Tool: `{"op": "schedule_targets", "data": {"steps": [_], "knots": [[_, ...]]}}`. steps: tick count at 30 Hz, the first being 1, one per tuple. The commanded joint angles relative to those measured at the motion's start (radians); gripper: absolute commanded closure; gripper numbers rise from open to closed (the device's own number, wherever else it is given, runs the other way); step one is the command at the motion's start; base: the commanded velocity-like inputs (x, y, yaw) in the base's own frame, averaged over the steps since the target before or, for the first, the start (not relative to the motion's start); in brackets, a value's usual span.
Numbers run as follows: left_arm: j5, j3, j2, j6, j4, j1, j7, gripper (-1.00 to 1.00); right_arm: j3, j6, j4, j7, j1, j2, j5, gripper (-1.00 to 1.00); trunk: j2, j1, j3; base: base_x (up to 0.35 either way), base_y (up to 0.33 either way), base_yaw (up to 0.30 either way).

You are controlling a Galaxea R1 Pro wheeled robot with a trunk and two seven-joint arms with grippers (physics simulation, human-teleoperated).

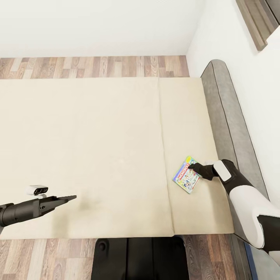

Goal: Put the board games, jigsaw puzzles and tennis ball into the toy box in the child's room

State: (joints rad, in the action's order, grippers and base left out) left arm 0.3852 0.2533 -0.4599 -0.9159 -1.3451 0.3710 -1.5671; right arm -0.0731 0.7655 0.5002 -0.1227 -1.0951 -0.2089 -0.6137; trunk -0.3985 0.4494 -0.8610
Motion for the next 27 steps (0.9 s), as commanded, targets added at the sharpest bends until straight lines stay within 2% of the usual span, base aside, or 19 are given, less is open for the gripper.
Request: {"op": "schedule_targets", "data": {"steps": [1,11,14,20,27], "knots": [[0.0,0.0,0.0,-0.011,0.0,0.0,-0.004,-1.0,-0.002,0.004,0.001,-0.009,0.0,0.0,-0.011,-1.0,-0.002,0.001,-0.001,0.0,0.0,0.0],[-0.001,0.0,0.0,-0.011,0.0,0.0,-0.004,-1.0,-0.002,0.005,0.001,-0.006,0.0,-0.004,-0.013,-1.0,-0.002,0.001,-0.001,0.0,0.0,0.0],[-0.002,0.0,0.0,-0.011,0.0,0.0,-0.004,-1.0,-0.002,0.006,0.001,0.012,0.0,-0.01,-0.013,-1.0,-0.002,0.001,-0.001,0.0,0.0,0.0],[-0.001,0.0,0.0,-0.011,0.0,0.0,-0.004,-1.0,-0.001,0.005,-0.005,0.11,0.0,-0.028,-0.012,-1.0,-0.002,0.001,-0.001,0.0,0.0,0.0],[-0.001,0.0,0.0,-0.011,0.0,0.0,-0.004,-1.0,-0.001,0.005,-0.005,0.12,0.0,-0.029,-0.012,-1.0,-0.002,0.001,-0.001,0.0,0.0,0.0]]}}
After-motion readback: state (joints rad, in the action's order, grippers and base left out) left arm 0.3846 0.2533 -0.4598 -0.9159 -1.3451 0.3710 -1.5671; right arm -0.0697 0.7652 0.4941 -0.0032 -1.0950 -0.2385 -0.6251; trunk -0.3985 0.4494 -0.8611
